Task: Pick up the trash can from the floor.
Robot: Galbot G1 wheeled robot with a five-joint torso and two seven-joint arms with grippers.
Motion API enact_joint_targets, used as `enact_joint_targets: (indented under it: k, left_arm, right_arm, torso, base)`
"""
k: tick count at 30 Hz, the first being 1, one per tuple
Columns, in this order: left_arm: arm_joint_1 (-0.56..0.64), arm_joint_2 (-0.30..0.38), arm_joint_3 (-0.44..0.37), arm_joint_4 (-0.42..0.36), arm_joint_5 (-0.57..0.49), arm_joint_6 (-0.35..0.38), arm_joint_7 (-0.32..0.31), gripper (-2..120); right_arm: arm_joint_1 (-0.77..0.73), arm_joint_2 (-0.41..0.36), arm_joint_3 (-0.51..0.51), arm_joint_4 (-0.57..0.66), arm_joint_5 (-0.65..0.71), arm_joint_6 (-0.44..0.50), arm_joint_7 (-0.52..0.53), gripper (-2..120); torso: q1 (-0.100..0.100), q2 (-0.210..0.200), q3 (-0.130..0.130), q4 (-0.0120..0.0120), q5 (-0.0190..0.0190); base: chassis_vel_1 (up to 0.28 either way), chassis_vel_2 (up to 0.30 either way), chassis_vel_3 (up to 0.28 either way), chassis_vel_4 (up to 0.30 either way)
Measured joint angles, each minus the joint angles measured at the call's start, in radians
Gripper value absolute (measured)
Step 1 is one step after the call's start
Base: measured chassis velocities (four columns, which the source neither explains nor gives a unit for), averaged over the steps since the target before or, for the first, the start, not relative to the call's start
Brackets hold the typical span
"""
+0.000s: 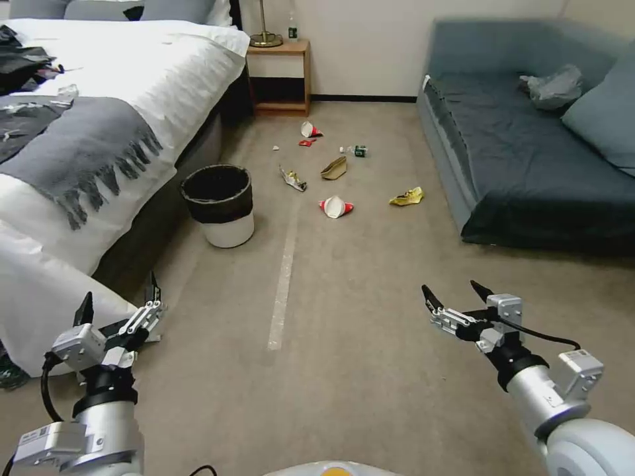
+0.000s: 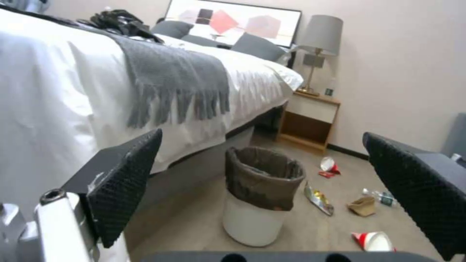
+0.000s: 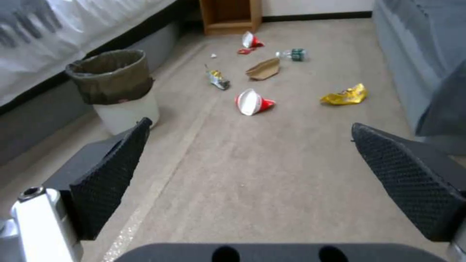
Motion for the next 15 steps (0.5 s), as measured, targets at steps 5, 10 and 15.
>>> enact_joint_targets:
  k: [5, 10, 15]
  left_arm:
    - [0.001, -0.005, 0.003, 0.001, 0.000, -0.005, 0.006, 100]
    - [0.003, -0.005, 0.003, 0.001, 0.001, -0.011, 0.012, 100]
    - [0.010, -0.004, 0.002, 0.002, 0.003, -0.015, 0.016, 100]
  right_arm:
    - [0.000, -0.001, 0.001, -0.003, 0.001, 0.001, -0.002, 100]
    - [0.001, -0.003, 0.001, -0.004, 0.004, 0.002, -0.002, 100]
    - [0.000, -0.003, 0.001, -0.005, 0.005, 0.004, -0.006, 100]
  torso:
    - [0.000, 0.000, 0.000, 0.0000, 0.0000]
    - [0.000, 0.000, 0.000, 0.0000, 0.0000]
    - [0.000, 0.000, 0.000, 0.0004, 0.0000]
  base:
    - [0.069, 0.067, 0.067, 0.066]
    - [0.085, 0.082, 0.092, 0.097]
    - [0.082, 0.065, 0.083, 0.090]
